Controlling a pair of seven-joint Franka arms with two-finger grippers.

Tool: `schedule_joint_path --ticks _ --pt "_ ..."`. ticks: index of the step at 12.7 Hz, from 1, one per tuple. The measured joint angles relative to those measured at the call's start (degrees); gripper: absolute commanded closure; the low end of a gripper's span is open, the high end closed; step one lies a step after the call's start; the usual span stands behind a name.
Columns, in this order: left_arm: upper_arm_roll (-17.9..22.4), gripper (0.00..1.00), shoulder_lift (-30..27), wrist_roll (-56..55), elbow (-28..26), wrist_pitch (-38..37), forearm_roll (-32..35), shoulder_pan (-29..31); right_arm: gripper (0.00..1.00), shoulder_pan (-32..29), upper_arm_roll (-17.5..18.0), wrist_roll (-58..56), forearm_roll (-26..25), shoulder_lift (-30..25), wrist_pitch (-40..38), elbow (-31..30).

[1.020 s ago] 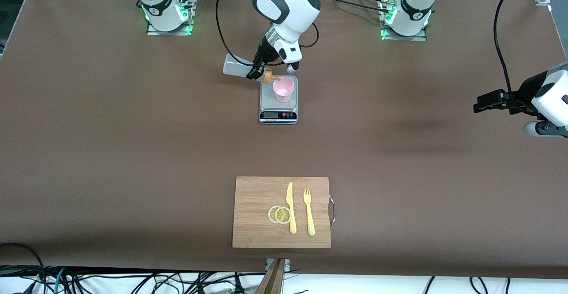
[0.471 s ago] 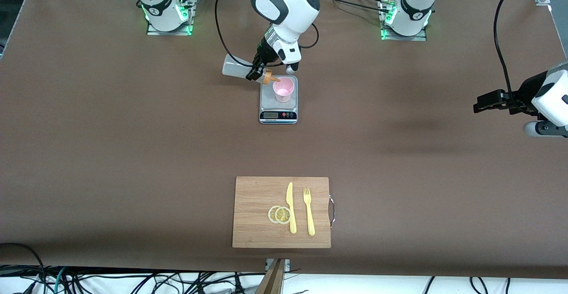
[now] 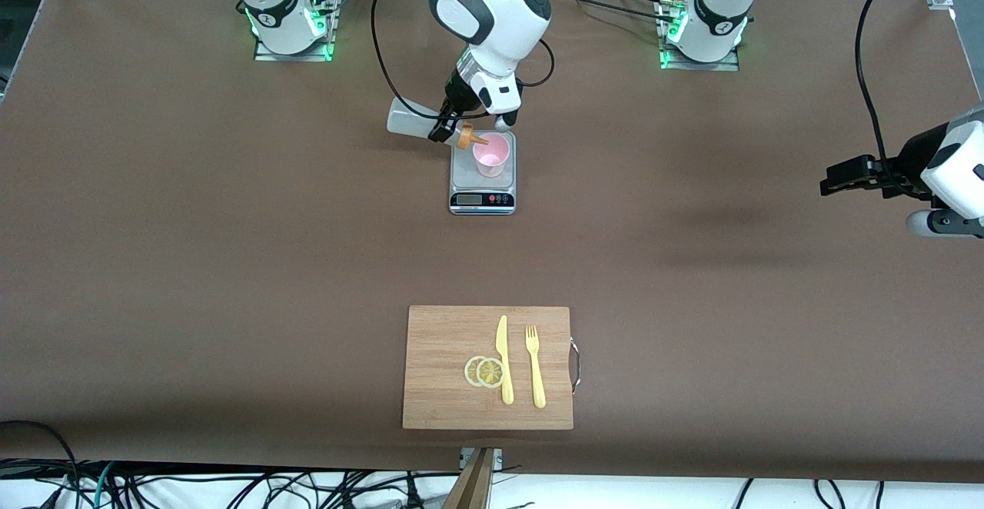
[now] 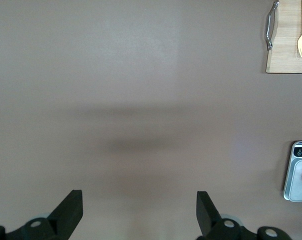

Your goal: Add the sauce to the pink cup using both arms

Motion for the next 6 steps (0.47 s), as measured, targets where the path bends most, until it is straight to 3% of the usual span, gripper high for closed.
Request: schedule_joint_path --ticks 4,6 --pt "0.0 0.00 0.1 0.0 0.0 0.0 0.0 0.0 0.90 -0.4 -1.1 0.0 3.3 -2.0 2.3 -0.7" --pt "0.0 0.00 0.1 0.0 0.0 0.0 0.0 0.0 0.90 -1.1 -1.9 0.0 5.1 -4.1 7.1 -4.1"
